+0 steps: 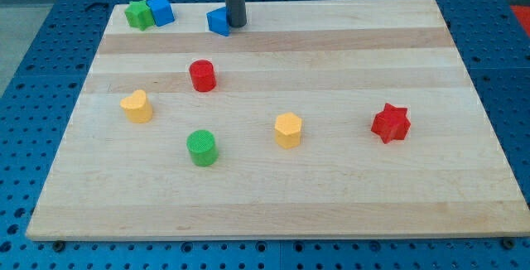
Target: Move the blue triangle right to the blue cube
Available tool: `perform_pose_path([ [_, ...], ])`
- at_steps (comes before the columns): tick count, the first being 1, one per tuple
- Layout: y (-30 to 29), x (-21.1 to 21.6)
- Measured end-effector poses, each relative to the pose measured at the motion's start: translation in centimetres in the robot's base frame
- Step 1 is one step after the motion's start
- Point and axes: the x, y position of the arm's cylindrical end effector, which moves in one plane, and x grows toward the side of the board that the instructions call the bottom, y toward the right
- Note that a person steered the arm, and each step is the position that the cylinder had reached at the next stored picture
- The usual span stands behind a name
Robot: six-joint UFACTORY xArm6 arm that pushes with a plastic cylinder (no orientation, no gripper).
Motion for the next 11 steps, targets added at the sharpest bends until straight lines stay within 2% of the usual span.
perform_pose_path([
  [1, 2.2, 0.4],
  [3, 1.6, 4.8],
  [4, -0.8, 4.5],
  [6, -6.3, 1.1],
  [7, -5.2, 1.1],
  [8, -1.2, 1.0],
  [11, -0.4, -0.3],
])
